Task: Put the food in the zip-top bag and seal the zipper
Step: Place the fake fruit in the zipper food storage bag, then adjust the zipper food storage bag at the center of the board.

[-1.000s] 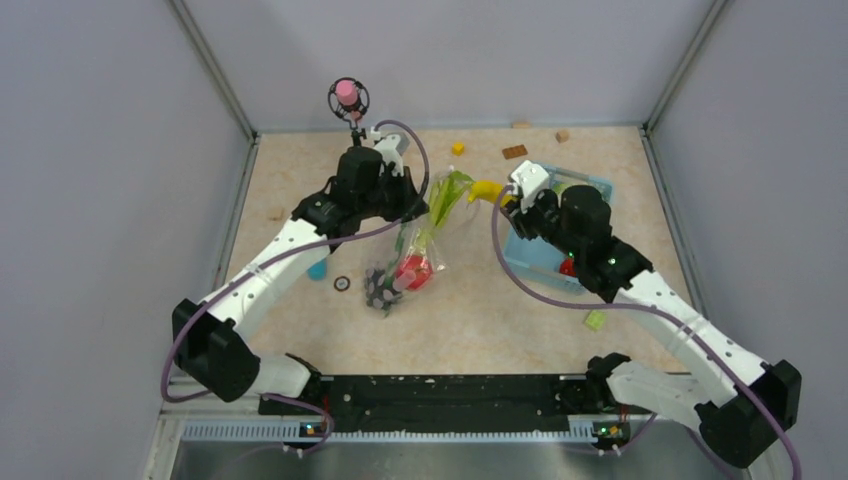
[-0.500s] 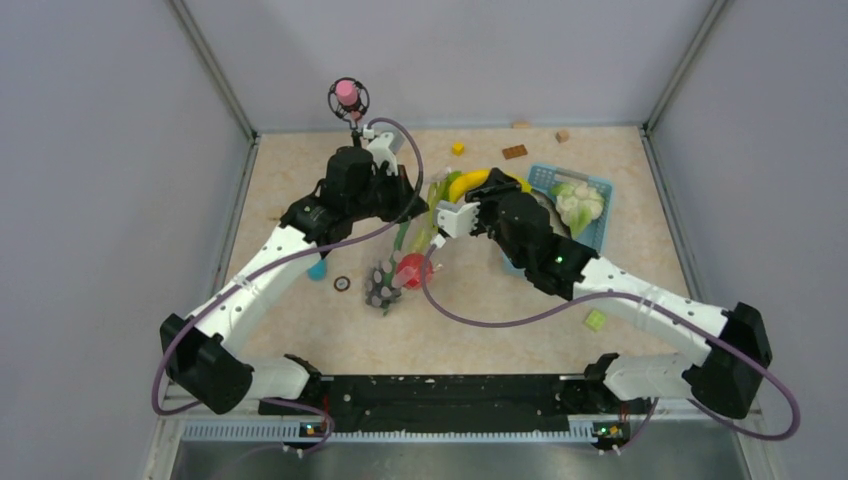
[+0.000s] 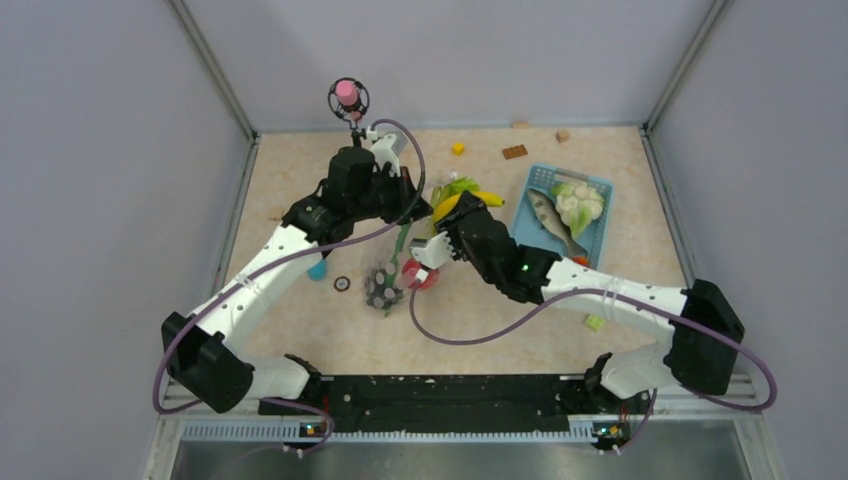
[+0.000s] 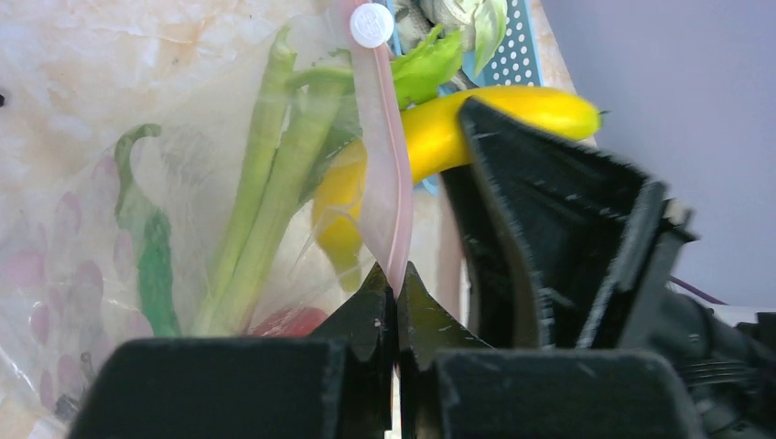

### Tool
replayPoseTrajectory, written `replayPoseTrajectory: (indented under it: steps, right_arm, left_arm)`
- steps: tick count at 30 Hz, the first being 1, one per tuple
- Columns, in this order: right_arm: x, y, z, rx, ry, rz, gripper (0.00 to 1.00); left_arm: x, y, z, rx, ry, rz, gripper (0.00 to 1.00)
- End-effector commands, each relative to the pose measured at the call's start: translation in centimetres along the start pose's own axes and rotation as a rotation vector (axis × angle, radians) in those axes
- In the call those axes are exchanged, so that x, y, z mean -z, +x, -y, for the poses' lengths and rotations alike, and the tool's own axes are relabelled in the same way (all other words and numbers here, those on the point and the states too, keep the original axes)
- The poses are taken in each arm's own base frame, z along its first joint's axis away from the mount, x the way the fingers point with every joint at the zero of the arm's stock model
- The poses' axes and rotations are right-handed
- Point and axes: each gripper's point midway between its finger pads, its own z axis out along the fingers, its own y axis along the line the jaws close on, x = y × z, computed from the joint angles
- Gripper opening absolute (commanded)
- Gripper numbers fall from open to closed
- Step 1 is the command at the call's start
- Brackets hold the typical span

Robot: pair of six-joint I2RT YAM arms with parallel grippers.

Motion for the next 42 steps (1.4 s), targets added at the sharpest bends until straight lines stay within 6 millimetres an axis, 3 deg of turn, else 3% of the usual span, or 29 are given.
replayPoseTrajectory:
  steps: [1,8,17,20,22,25,27,29,32,35,39,42]
  right_arm:
    - [-0.4,-2.3,0.7,0.03,-0.016,0.054,0.34]
    - [0.8,-4.6,2.0,-0.045,0.001,0.216,0.57]
    - [4.7,-5.2,5.9,-0.213,0.146,0.389,0.75]
    - [6.5,-4.1,8.6,-0.405,0.264,0.41,0.83]
    - [7.5,-2.4,10.8,-0.626,0.35,0.403,0.95]
    - [8.8,0.9,13.0,-1.006,0.442,0.387,0.99]
    - [8.7,3.3,12.3,-1.286,0.449,0.338,0.99]
    - [8.0,4.8,9.8,-1.565,0.405,0.269,0.96]
    - [6.7,4.3,6.0,-1.86,0.274,0.226,0.94]
    - [5.7,2.8,4.0,-1.989,0.133,0.201,0.89]
    - [4.8,0.7,3.6,-2.066,0.018,0.224,0.82]
    - [3.7,0.4,2.9,-2.095,-0.012,0.17,0.73]
  left_arm:
    - [0.5,-2.3,2.3,-0.024,0.081,0.068,0.0]
    - [0.6,-2.3,1.7,-0.031,0.049,0.084,0.0]
    - [0.8,-2.4,1.6,-0.034,0.042,0.094,0.0]
    - [1.2,-2.6,1.6,-0.043,0.039,0.105,0.0]
    - [1.6,-2.9,1.7,-0.051,0.036,0.121,0.0]
    - [2.3,-3.2,1.8,-0.06,0.027,0.145,0.0]
    - [2.7,-3.4,1.8,-0.066,0.023,0.162,0.0]
    - [3.0,-3.5,1.7,-0.069,0.013,0.173,0.0]
    - [3.5,-3.9,1.6,-0.081,-0.001,0.187,0.0]
    - [3.8,-4.1,1.4,-0.082,-0.02,0.2,0.0]
    - [4.0,-4.4,1.5,-0.086,-0.022,0.212,0.0]
    - [4.2,-4.6,1.6,-0.09,-0.02,0.219,0.0]
